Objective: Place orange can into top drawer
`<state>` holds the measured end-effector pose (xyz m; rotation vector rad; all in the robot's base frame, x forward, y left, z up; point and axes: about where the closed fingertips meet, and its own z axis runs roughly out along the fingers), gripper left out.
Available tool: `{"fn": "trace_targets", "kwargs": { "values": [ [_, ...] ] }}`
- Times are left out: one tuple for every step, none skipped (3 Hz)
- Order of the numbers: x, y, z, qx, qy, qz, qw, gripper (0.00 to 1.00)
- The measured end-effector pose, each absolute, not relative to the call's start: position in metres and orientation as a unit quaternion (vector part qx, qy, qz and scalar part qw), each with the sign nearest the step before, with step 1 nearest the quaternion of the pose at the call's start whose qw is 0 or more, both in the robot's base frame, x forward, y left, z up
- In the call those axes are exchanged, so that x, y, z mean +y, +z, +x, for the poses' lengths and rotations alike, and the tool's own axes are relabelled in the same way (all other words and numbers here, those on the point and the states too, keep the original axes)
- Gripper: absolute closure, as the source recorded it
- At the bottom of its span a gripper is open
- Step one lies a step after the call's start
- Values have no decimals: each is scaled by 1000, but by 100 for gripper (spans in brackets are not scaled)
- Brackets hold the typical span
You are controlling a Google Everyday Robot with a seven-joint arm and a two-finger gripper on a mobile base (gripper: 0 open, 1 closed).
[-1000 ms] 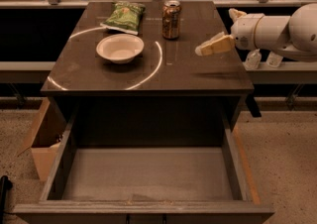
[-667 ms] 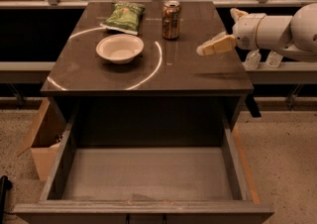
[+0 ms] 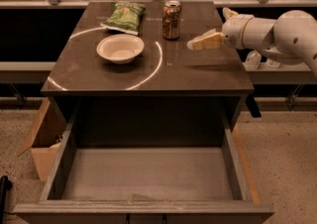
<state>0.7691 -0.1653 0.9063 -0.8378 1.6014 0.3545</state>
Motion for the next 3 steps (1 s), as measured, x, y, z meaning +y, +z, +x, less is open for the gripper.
{"fn": "trace_targets", "kwargs": {
  "values": [
    [-152,906,799,692,159,-340,617,0],
    [-133,908,818,694,170,-334,615,0],
    [-106,910,829,704,185,-347,591,0]
  ]
}}
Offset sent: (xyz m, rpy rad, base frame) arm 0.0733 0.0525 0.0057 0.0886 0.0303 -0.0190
